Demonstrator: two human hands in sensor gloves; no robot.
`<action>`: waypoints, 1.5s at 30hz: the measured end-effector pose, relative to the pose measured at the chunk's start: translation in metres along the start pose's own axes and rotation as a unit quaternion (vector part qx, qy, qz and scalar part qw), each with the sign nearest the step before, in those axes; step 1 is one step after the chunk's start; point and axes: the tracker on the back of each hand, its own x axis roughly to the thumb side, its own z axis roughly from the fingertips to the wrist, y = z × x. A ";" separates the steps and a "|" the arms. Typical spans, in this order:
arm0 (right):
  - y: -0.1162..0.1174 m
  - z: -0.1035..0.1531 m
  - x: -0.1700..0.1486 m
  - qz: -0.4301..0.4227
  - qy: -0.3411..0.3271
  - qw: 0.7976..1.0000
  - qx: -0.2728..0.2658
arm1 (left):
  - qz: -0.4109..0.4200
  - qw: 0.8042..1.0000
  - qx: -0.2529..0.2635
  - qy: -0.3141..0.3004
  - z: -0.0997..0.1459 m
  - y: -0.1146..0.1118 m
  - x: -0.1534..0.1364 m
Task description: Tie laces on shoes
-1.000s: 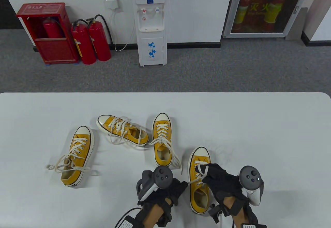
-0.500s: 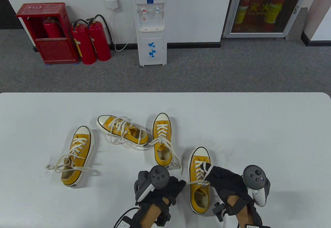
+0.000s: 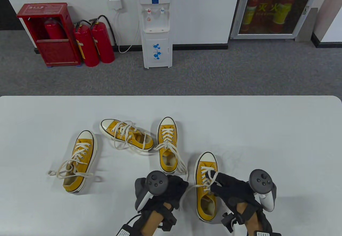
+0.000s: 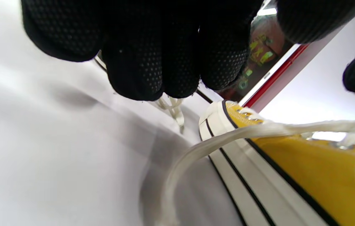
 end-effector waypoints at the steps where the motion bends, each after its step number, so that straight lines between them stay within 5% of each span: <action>1: 0.001 0.000 0.000 0.003 0.000 1.000 0.007 | 0.006 1.000 0.003 -0.002 0.000 0.001 0.000; 12: 0.007 0.001 0.008 0.028 -0.023 0.999 0.035 | 0.092 0.995 0.017 -0.031 0.005 0.006 0.006; 21: 0.020 0.002 0.018 0.095 -0.058 0.992 0.053 | 0.165 0.984 -0.029 -0.059 0.009 -0.002 0.019; 28: 0.025 0.004 0.023 0.124 -0.069 0.988 0.056 | 0.177 0.981 -0.062 -0.058 0.009 -0.011 0.024; 45: 0.019 0.004 0.022 0.147 -0.042 0.986 0.072 | 0.125 0.992 -0.008 -0.029 0.008 -0.008 0.023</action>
